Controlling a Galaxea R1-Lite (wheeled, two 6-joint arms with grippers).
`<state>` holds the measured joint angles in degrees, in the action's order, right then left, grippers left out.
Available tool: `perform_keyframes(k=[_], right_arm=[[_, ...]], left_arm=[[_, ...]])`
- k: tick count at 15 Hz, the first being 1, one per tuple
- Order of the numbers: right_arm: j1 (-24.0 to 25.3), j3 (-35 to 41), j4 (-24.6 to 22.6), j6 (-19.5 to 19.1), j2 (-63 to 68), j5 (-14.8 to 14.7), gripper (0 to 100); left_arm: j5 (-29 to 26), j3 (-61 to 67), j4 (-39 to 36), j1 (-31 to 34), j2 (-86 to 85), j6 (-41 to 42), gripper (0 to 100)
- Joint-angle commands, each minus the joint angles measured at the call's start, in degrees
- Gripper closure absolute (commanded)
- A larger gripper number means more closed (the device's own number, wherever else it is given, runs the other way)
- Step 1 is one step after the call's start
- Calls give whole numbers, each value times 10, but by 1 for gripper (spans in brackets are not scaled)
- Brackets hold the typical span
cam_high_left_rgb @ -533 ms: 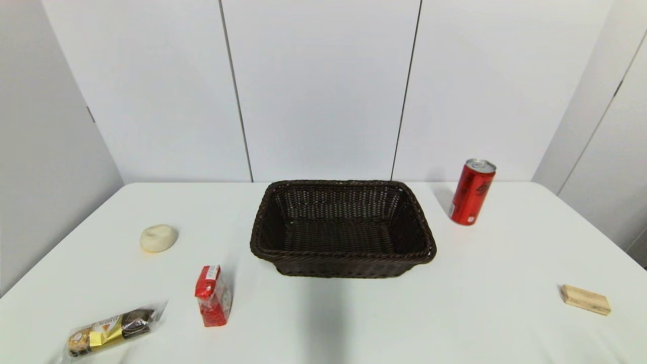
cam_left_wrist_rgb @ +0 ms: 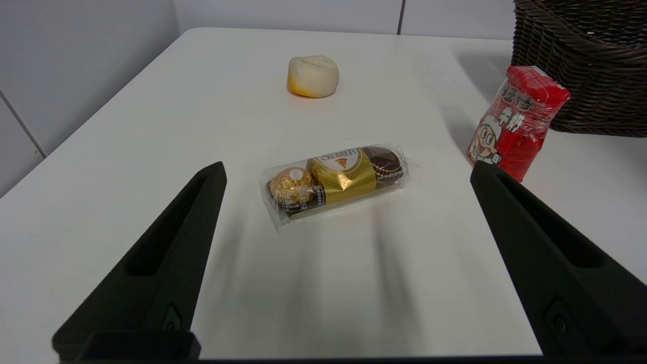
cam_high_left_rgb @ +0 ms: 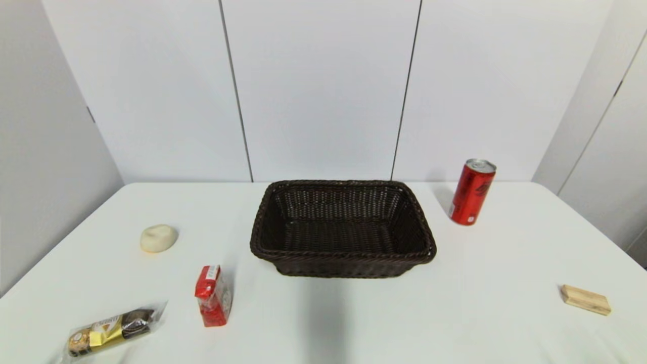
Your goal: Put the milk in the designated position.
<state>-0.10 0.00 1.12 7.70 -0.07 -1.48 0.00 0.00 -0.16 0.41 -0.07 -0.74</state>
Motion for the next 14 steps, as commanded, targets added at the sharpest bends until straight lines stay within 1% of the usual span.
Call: perform_keyframes(k=[1, 9, 11, 12, 13, 14], right_arm=[[0, 0, 0, 0, 1, 0, 0], [0, 0, 0, 0, 1, 0, 0], [0, 0, 0, 0, 1, 0, 0], [0, 0, 0, 0, 1, 0, 0], [0, 0, 0, 0, 1, 0, 0], [0, 0, 0, 0, 1, 0, 0]], left_arm=[[0, 0, 0, 0, 1, 0, 0], [2, -1, 2, 1, 1, 3, 0], [-2, -27, 2, 1, 13, 29, 0], [-4, -47, 2, 1, 49, 50, 0], [-21, -62, -2, 0, 96, 79, 0], [-54, -80, -5, 0, 135, 101, 0]])
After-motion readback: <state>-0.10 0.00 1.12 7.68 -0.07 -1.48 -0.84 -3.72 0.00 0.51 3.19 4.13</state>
